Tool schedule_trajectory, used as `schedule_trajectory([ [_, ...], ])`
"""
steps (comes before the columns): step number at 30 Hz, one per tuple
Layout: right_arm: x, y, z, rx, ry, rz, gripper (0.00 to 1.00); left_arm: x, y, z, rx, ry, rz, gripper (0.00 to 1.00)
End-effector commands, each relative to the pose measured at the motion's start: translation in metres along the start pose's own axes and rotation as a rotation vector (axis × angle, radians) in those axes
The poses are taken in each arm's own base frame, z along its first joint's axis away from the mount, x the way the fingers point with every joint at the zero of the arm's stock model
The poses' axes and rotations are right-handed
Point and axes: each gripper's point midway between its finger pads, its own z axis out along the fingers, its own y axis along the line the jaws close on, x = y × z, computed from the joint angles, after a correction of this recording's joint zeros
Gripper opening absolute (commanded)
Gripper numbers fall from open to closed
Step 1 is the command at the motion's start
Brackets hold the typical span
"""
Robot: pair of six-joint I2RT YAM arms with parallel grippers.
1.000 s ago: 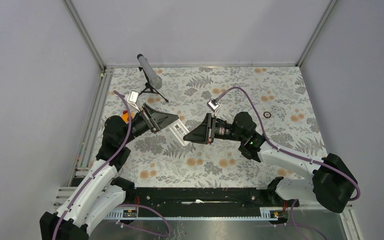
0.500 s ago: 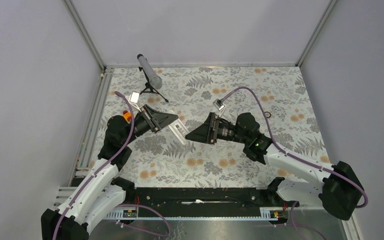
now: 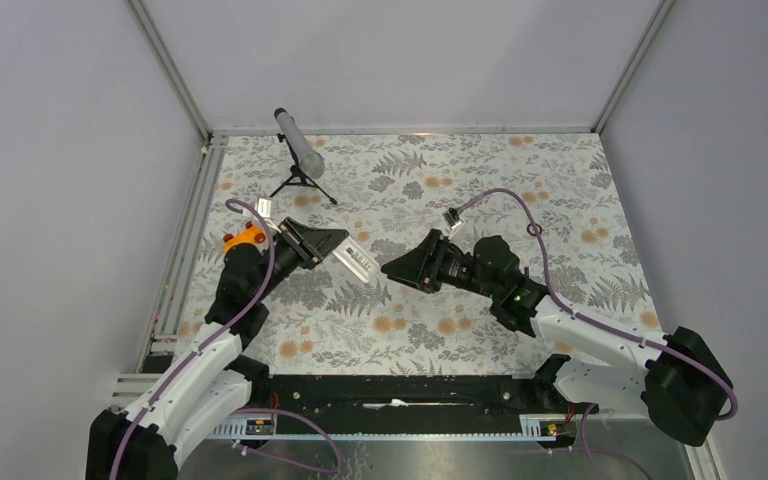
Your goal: Load the batteries into the remote control
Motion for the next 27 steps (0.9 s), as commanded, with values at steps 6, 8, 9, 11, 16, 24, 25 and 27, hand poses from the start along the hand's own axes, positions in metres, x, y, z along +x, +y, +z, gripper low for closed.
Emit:
schedule_trajectory([
  [6,-0.007,0.058,0.004,-0.294,-0.003,-0.067,0.38,-0.017,-0.017,0.001,0.077,-0.087,0.026,0.00],
  [8,-0.010,0.054,0.010,-0.251,-0.008,-0.060,0.38,-0.017,-0.018,0.000,0.086,-0.087,0.026,0.00],
  [9,-0.012,0.049,0.013,-0.222,-0.011,-0.054,0.37,-0.017,-0.019,0.000,0.090,-0.085,0.027,0.00],
  [11,-0.014,0.041,0.016,-0.178,-0.022,-0.037,0.37,-0.016,-0.020,0.000,0.096,-0.084,0.030,0.00],
  [16,-0.014,0.027,0.024,-0.118,-0.013,0.017,0.38,-0.016,-0.020,0.000,0.111,-0.086,0.033,0.00],
  [24,-0.013,0.008,0.034,-0.060,-0.007,0.062,0.37,-0.015,-0.026,0.000,0.142,-0.078,0.032,0.00],
  [25,-0.013,0.007,0.034,-0.059,-0.009,0.064,0.37,-0.014,-0.027,0.000,0.144,-0.076,0.033,0.00],
  [27,-0.014,0.006,0.036,-0.059,-0.015,0.071,0.36,-0.013,-0.027,0.000,0.149,-0.070,0.036,0.00],
])
